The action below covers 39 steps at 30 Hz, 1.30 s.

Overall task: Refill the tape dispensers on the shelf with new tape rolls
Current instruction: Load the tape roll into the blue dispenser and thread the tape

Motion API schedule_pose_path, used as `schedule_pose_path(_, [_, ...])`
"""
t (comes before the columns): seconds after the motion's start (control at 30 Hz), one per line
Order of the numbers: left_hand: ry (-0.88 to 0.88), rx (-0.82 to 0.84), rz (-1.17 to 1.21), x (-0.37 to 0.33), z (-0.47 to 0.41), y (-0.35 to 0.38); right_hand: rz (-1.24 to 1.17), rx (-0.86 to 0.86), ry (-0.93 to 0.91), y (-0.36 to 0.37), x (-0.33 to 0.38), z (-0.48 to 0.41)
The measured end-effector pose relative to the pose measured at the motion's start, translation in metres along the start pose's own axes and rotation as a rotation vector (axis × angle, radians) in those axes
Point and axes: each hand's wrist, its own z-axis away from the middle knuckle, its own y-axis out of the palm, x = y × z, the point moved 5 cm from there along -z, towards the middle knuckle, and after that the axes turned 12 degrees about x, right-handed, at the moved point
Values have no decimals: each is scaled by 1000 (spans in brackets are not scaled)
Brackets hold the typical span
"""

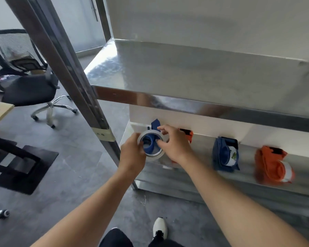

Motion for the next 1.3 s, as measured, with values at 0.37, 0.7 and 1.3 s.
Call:
schedule_pose_path(0.37, [-161, 43, 71, 38, -37, -1, -33, 62, 84, 36, -18, -37])
schedule_pose_path(0.7, [-236, 124, 45, 48, -62, 4, -21, 58, 215, 53, -24, -53])
schedule_pose_path(1.3, [-410, 169, 71, 56, -81, 11, 98, -79, 295, 57, -33, -72])
